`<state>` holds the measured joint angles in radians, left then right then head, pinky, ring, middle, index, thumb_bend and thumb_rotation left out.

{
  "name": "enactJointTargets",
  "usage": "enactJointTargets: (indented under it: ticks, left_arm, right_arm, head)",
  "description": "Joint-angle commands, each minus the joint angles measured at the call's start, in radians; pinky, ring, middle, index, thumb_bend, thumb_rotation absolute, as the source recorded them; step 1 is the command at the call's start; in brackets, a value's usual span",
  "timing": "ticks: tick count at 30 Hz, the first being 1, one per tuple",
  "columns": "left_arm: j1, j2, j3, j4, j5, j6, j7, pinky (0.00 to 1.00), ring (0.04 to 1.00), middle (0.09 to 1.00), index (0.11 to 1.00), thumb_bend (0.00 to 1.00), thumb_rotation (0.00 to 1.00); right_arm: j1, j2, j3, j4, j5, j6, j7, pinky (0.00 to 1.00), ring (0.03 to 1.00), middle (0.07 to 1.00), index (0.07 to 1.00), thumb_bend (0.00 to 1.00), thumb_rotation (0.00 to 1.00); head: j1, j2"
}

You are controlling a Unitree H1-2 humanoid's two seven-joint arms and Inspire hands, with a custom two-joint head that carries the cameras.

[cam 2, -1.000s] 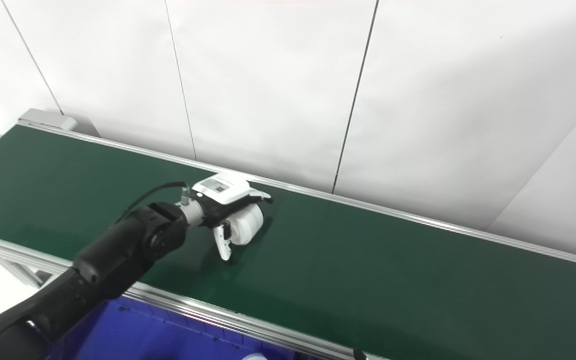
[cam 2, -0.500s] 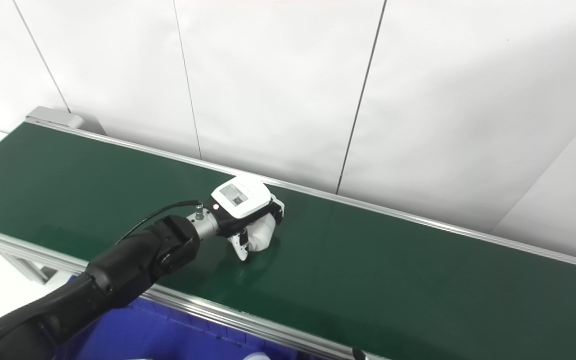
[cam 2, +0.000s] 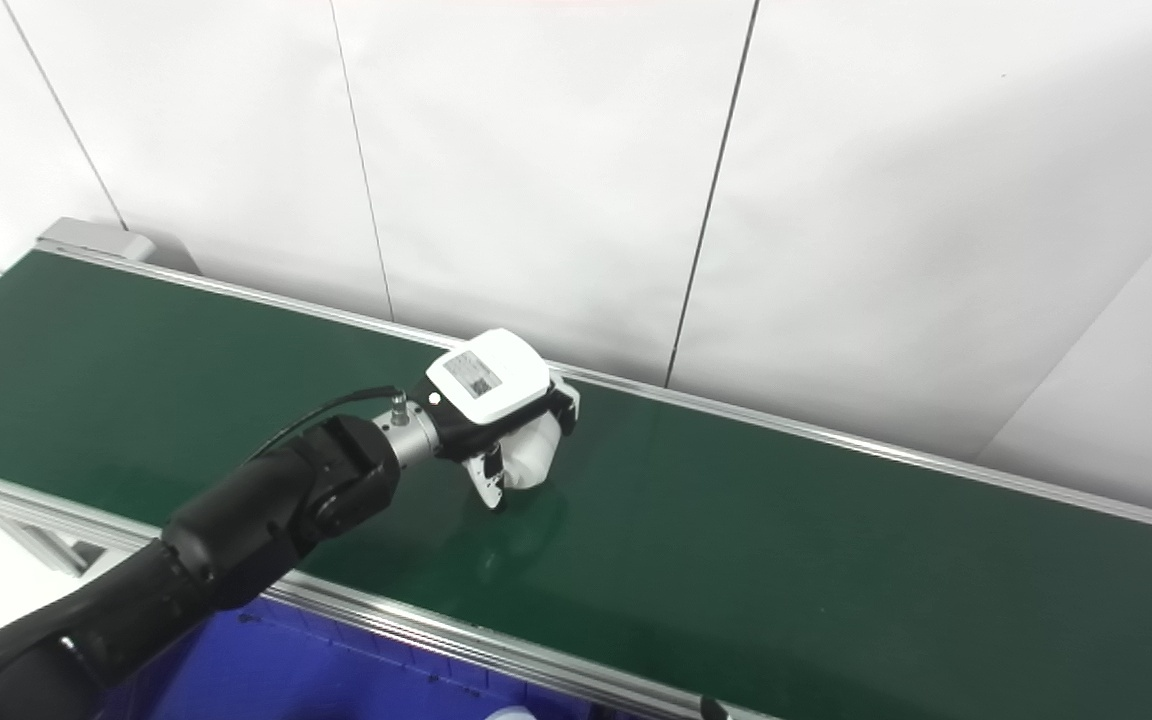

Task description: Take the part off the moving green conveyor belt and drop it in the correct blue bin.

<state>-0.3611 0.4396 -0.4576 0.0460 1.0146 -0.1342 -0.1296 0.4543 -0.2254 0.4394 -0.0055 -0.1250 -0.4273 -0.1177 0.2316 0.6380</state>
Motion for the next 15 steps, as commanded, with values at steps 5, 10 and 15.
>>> enactJointTargets:
  ticks: [5,10,15]
  left_arm:
    - [0.024,0.022,0.087,-0.265,-0.095,0.025,-0.122,0.34,0.415,0.538,0.488,0.50,0.00]
    - [0.128,0.024,0.156,-0.488,-0.164,0.095,-0.257,0.34,0.395,0.521,0.512,0.50,0.00]
    - [0.234,0.006,0.204,-0.613,-0.167,0.138,-0.332,0.31,0.440,0.474,0.508,0.50,0.00]
  right_arm:
    - [0.019,-0.005,-0.006,-0.073,0.012,-0.042,0.015,0.88,0.905,0.977,0.975,0.91,0.99]
    - [0.037,0.000,-0.031,-0.112,0.035,-0.042,0.038,0.91,0.924,0.972,0.987,0.92,0.98]
    - [0.051,-0.007,-0.065,-0.148,0.066,-0.042,0.084,0.92,0.930,0.966,0.997,0.93,0.98]
  head:
    - [0.027,0.072]
    - [0.068,0.135]
    - [0.115,0.191]
